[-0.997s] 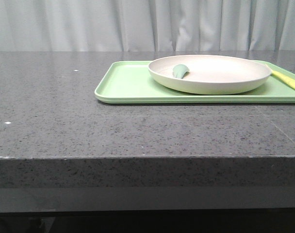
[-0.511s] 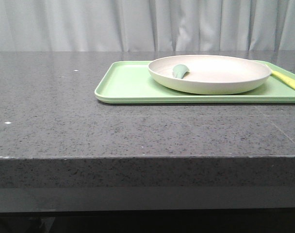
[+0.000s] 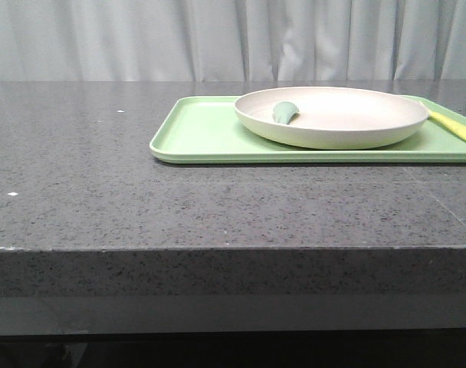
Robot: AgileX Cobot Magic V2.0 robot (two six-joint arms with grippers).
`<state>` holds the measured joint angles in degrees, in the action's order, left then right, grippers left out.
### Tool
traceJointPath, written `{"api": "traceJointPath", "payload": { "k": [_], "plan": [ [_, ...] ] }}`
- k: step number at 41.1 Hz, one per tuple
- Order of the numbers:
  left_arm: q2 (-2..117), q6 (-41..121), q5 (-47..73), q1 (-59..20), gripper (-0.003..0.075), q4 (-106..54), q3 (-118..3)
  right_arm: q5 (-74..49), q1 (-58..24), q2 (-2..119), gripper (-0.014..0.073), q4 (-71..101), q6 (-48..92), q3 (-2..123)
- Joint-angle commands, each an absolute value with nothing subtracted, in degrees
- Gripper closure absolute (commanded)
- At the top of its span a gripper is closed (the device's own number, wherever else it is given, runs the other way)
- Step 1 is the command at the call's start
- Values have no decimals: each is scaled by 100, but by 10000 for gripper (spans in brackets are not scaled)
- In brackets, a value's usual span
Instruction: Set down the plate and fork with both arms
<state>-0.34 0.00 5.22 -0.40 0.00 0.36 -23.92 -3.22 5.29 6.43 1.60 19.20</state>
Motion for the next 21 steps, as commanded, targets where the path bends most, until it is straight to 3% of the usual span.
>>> {"api": "traceJointPath", "payload": {
  "k": [1, 21],
  "plan": [
    [-161, 0, 103, -38, 739, -41, 54, -1886, -307, 597, 661, 620, 192, 2020],
    [-161, -33, 103, -38, 739, -41, 54, -978, -307, 170, 661, 368, 192, 62]
  ]
}}
